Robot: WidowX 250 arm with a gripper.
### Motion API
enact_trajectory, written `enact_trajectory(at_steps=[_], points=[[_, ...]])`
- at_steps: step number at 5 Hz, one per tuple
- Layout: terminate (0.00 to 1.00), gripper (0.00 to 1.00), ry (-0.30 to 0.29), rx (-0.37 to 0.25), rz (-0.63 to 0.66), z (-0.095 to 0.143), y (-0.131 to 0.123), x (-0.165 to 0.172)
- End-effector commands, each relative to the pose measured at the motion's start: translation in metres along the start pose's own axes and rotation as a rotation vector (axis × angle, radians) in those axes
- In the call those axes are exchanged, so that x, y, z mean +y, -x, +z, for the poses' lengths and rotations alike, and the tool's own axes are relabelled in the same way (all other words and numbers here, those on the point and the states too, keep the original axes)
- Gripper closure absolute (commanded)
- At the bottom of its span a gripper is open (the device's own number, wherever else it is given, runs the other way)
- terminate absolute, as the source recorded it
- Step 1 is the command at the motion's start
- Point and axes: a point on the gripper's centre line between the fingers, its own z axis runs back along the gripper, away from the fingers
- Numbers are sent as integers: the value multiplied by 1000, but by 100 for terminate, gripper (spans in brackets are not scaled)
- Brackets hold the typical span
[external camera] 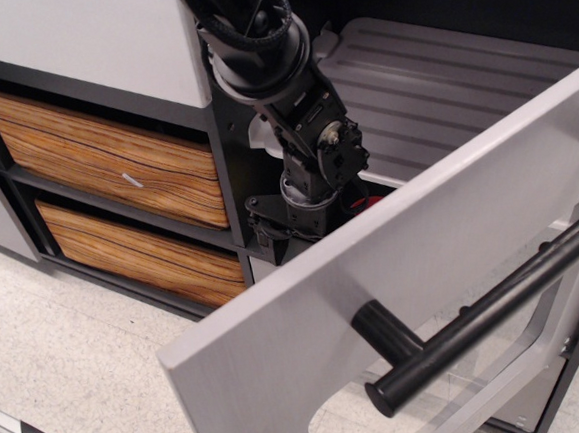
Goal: Close oven
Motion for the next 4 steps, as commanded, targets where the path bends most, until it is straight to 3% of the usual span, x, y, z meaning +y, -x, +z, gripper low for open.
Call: enact_trajectory(at_steps=[1, 2, 3, 4], points=[[0, 0, 0, 0, 0, 0, 0, 0], [0, 0, 12, -18, 139, 28, 3, 0], [0, 0, 2, -75, 313, 61, 9, -2], [0, 0, 18, -77, 423, 91, 16, -8]])
